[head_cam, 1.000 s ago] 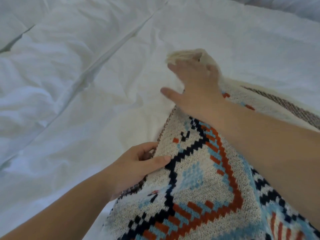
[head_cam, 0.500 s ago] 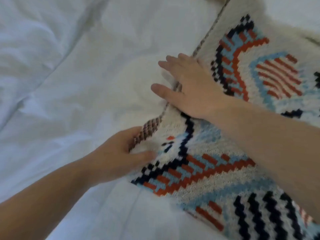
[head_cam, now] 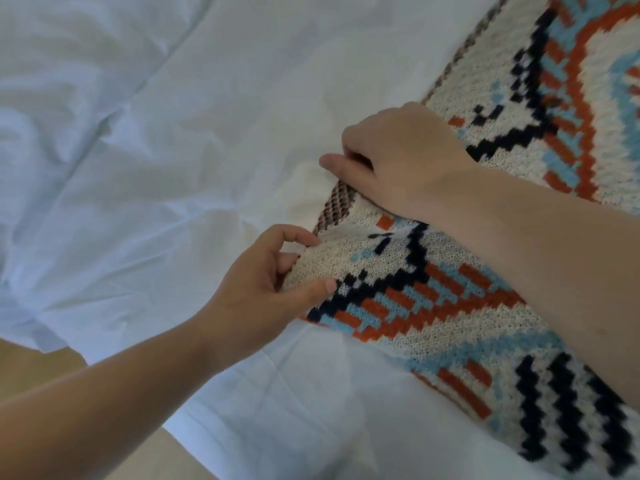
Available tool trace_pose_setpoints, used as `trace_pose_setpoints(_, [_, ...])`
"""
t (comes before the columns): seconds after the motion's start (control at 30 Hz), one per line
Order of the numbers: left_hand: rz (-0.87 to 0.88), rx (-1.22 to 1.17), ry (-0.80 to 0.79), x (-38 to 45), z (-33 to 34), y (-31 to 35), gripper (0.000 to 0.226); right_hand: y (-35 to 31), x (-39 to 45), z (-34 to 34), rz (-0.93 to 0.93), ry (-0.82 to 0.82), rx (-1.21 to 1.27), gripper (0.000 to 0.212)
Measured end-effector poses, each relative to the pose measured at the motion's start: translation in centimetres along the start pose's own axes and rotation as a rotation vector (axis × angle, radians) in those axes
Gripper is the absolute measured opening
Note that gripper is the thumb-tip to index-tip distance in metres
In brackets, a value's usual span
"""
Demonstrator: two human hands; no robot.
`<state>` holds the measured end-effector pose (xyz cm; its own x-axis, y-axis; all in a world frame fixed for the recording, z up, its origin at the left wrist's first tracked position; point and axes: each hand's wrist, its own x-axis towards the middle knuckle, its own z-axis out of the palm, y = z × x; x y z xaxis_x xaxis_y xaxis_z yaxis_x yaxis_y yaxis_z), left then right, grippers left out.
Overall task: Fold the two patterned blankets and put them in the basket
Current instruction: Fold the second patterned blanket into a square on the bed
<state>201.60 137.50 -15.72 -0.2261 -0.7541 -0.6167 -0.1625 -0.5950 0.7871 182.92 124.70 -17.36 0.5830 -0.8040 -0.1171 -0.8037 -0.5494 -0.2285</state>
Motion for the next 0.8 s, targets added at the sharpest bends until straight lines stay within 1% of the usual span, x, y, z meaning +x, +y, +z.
trace_pose_setpoints(0.07, [-0.019, -0.058, 0.019, -0.3, 0.2, -0.2, 0.045, 0.0, 0.1, 0.2, 0.002, 0.012, -0.043, 0.051])
trace_pose_setpoints(0.1, [0.0, -0.05, 0.031, -0.6, 0.3, -0.4, 0.042, -0.1, 0.1, 0.4, 0.005, 0.027, -0.058, 0.052])
trace_pose_setpoints(0.13, [0.05, 0.011, 0.06, -0.9, 0.3, -0.5, 0.036, -0.3, 0.0, 0.6, 0.016, 0.051, -0.073, 0.052])
trace_pose_setpoints(0.17, [0.155, 0.146, 0.115, -1.3, 0.2, -0.9, 0.029, -0.6, -0.2, 0.8, 0.028, 0.097, -0.075, 0.052])
trace_pose_setpoints(0.2, [0.296, 0.337, 0.175, -1.6, -0.2, -1.0, 0.023, -0.9, -0.5, 1.0, 0.046, 0.17, -0.059, 0.052])
trace_pose_setpoints(0.23, [0.443, 0.543, 0.214, -1.8, -0.6, -1.1, 0.02, -1.3, -0.9, 1.1, 0.073, 0.264, -0.027, 0.052])
trace_pose_setpoints(0.27, [0.569, 0.706, 0.239, -2.1, -1.0, -1.3, 0.024, -1.8, -1.7, 1.1, 0.111, 0.361, 0.017, 0.05])
trace_pose_setpoints(0.3, [0.653, 0.778, 0.258, -2.4, -1.3, -1.7, 0.027, -2.4, -2.6, 1.2, 0.158, 0.454, 0.07, 0.048])
trace_pose_setpoints(0.33, [0.655, 0.745, 0.283, -2.8, -1.3, -1.7, 0.026, -3.3, -3.8, 1.3, 0.211, 0.531, 0.124, 0.048])
trace_pose_setpoints(0.37, [0.573, 0.649, 0.327, -3.3, -1.2, -1.4, 0.021, -4.5, -5.2, 1.5, 0.258, 0.579, 0.171, 0.051])
trace_pose_setpoints(0.4, [0.448, 0.515, 0.36, -3.7, -0.9, -1.0, 0.016, -5.8, -6.7, 2.0, 0.286, 0.586, 0.198, 0.057])
trace_pose_setpoints(0.43, [0.303, 0.398, 0.371, -4.1, -0.6, -0.9, 0.019, -7.2, -8.2, 2.5, 0.293, 0.527, 0.198, 0.063])
trace_pose_setpoints(0.47, [0.18, 0.312, 0.346, -4.6, -0.4, -1.0, 0.019, -8.5, -9.3, 3.2, 0.295, 0.406, 0.185, 0.069])
trace_pose_setpoints(0.5, [0.107, 0.296, 0.309, -5.2, -0.4, -1.4, 0.018, -9.5, -10.2, 3.9, 0.297, 0.264, 0.171, 0.073])
trace_pose_setpoints(0.53, [0.068, 0.321, 0.284, -5.8, -0.5, -1.8, 0.019, -10.3, -10.7, 4.6, 0.294, 0.144, 0.166, 0.077])
trace_pose_setpoints(0.57, [0.056, 0.363, 0.28, -6.5, -0.9, -2.2, 0.021, -10.8, -10.8, 5.2, 0.289, 0.065, 0.17, 0.079])
trace_pose_setpoints(0.63, [0.043, 0.396, 0.321, -7.7, -1.8, -2.9, 0.022, -11.6, -10.5, 5.7, 0.277, -0.021, 0.187, 0.083])
trace_pose_setpoints(0.7, [0.007, 0.442, 0.328, -9.2, -2.6, -3.6, 0.023, -12.8, -10.4, 5.9, 0.253, -0.05, 0.207, 0.085])
trace_pose_setpoints(0.8, [0.009, 0.603, 0.341, -11.6, -4.1, -4.7, 0.028, -15.5, -11.2, 6.0, 0.222, -0.038, 0.25, 0.085])
